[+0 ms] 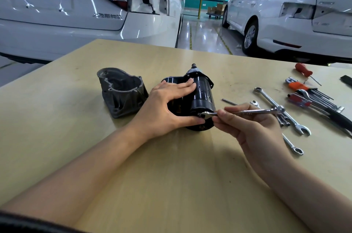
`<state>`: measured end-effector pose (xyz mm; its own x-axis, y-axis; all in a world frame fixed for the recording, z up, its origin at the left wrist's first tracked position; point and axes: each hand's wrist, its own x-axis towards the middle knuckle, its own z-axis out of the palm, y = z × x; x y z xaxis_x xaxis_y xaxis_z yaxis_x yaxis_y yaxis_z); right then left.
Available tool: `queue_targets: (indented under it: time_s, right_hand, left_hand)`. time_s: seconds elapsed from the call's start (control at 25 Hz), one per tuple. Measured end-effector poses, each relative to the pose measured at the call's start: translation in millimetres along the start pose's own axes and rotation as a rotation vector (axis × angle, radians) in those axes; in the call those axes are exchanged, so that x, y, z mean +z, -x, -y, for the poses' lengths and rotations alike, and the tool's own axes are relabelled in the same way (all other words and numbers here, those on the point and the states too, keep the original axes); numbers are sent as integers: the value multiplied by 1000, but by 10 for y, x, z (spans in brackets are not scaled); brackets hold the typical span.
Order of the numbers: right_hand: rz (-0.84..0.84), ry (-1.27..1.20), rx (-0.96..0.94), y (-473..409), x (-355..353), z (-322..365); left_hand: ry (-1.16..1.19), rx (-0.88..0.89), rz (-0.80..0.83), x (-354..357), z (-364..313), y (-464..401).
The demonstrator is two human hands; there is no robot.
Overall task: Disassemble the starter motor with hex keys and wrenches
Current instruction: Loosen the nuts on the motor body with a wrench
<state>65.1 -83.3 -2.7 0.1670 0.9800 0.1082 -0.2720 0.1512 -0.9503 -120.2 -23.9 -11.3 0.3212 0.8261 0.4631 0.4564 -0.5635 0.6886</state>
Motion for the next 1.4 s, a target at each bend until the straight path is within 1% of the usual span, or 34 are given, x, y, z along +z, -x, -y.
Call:
queue_targets:
  time_s: [0.12,0.24,0.32,0.4,0.68,0.8,0.88,0.96,1.0,1.04,1.08,1.12,1.2,1.28,1.36,1.4]
  right_hand:
    - [40,143,-167,-1,37,40]
    - [54,167,-211,29,75,10]
    - [35,233,-242,4,68,-1]
    - [54,316,-295,-26,55,36]
    - [272,862,-497,-104,227,322]
    - [420,1133,-719,-106,385,403]
    - [537,1301,-805,-90,521,336]
    - [582,1443,-920,-85,626,214]
    - [586,1433,-983,-83,630,173]
    - [563,1348,-1024,-87,599,150]
    - [499,1210,-1022,-81,540,136]
    - [397,1046,-962,-57,460,125]
    - [191,694,-714,16,291,106]
    - [41,385,-425,74,153,75]
    - [-62,206,-232,75,34,50]
    - [-80,155,-162,70,9,36]
  left_hand:
    - [-6,15,2,-6,11,-1]
    - [-2,20,5,-9,18,2]
    - [2,18,6,-8,20,0]
    - [5,8,9,-6,17,-4]
    - [7,8,7,-27,34,-4]
    - [-30,36,34,-16,66,0]
    - [-103,63,71,-9,88,4]
    - [-206,123,115,-3,126,-8]
    - [-222,136,128,-7,133,-17]
    - [-213,133,127,-13,133,-21]
    - [-193,126,117,-18,130,-22]
    - [-173,121,102,-19,129,-21]
    - [-149,114,68,-10,127,-20]
    - [-145,113,45,-13,122,-15]
    - [-145,113,38,-14,115,-19]
    - [-145,111,38,-17,112,-20]
